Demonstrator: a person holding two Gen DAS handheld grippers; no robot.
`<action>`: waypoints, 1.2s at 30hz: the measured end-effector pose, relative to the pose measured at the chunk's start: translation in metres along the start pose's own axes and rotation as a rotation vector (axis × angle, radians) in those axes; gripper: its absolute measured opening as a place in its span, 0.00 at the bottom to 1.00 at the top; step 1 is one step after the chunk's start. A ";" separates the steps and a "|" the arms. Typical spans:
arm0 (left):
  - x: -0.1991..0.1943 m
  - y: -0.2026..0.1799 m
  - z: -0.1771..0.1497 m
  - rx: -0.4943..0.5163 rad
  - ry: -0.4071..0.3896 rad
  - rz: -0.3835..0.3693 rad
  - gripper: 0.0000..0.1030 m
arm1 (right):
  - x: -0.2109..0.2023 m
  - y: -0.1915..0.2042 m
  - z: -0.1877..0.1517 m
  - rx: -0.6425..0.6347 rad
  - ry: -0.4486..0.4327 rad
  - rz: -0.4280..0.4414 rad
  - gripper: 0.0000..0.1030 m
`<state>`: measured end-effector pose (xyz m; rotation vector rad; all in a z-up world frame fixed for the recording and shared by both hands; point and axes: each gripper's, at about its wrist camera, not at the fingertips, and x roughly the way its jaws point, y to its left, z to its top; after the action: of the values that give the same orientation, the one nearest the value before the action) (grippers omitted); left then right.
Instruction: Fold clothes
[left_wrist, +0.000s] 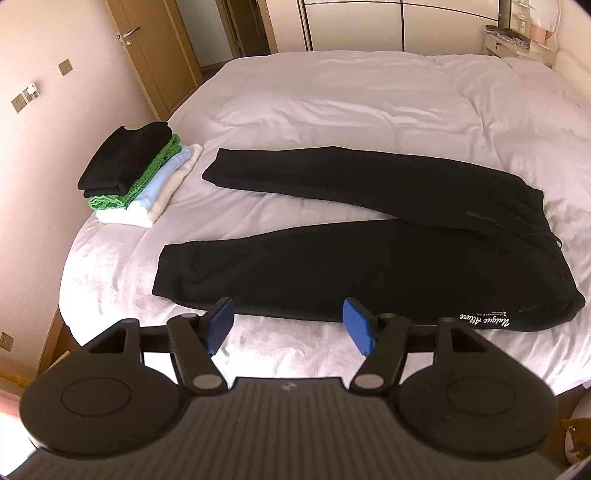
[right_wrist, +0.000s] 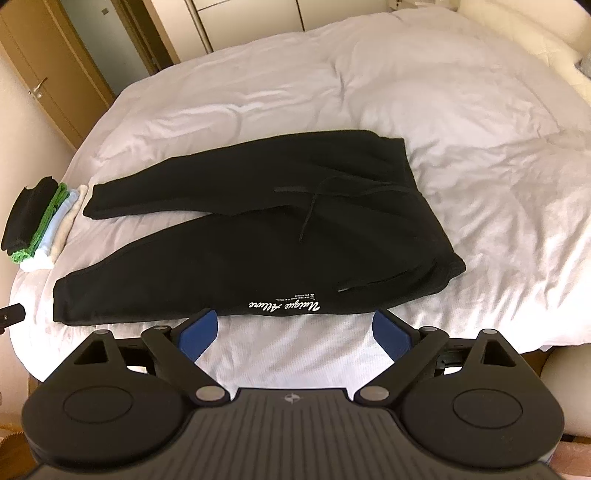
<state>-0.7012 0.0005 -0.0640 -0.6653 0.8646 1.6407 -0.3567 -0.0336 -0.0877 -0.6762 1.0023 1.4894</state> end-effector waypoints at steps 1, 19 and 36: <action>0.000 0.000 0.000 -0.001 0.002 0.001 0.62 | -0.001 0.001 0.000 -0.004 -0.002 -0.002 0.91; -0.004 0.001 0.000 0.008 0.027 0.012 0.63 | -0.013 0.011 0.006 -0.037 -0.014 -0.016 0.93; 0.056 -0.035 0.036 0.091 0.098 -0.077 0.64 | 0.022 0.002 0.032 -0.007 0.064 -0.072 0.93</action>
<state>-0.6793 0.0652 -0.0947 -0.7120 0.9671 1.5010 -0.3589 0.0050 -0.0909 -0.7618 1.0116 1.4167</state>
